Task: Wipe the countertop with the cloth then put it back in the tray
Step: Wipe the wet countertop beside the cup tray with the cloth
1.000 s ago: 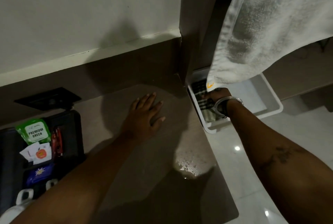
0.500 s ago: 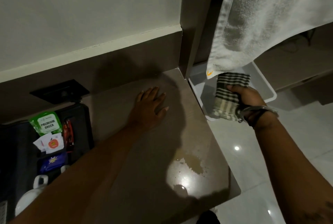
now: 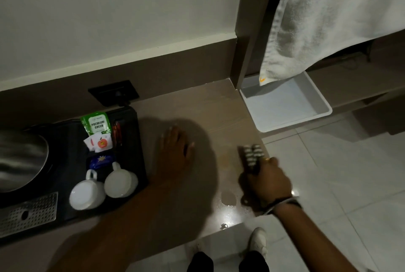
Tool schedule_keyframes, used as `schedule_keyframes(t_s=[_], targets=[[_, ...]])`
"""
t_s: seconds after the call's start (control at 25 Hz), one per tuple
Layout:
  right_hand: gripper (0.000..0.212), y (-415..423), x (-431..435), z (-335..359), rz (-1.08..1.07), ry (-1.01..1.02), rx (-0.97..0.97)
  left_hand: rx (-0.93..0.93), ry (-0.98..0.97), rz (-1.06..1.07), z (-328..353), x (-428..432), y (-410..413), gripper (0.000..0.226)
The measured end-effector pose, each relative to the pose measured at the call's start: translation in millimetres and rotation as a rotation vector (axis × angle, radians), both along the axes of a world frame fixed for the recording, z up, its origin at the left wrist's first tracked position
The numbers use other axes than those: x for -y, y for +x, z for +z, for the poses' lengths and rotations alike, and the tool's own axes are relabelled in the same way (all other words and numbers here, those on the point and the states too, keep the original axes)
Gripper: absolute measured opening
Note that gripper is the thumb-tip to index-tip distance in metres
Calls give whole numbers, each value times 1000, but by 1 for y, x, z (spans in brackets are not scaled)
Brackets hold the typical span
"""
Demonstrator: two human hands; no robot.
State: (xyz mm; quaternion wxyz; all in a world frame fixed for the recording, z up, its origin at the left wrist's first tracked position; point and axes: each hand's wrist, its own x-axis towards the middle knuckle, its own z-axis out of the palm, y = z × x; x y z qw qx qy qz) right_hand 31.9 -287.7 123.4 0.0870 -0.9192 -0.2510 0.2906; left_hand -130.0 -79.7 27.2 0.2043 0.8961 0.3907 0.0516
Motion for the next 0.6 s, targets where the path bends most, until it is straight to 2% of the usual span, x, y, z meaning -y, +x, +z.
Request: schedule_keyframes(t_s=[0.08,0.24,0.4,0.48,0.6], targets=[[53,-27,-9,-7,49,-3,-22,-33,44,16,-9,34,-44,57],[66,-20,-2,-21,124,140,310,-6,-29,-1,-22,86,-109,66],[88,-24,9,-61,343,103,238,23,-20,-102,-21,95,-139,69],[88,-32,12,-80,361,117,244,38,33,-201,-22,98,-150,69],[75,-28,5,-90,307,174,266,59,75,-209,-24,99,-151,66]])
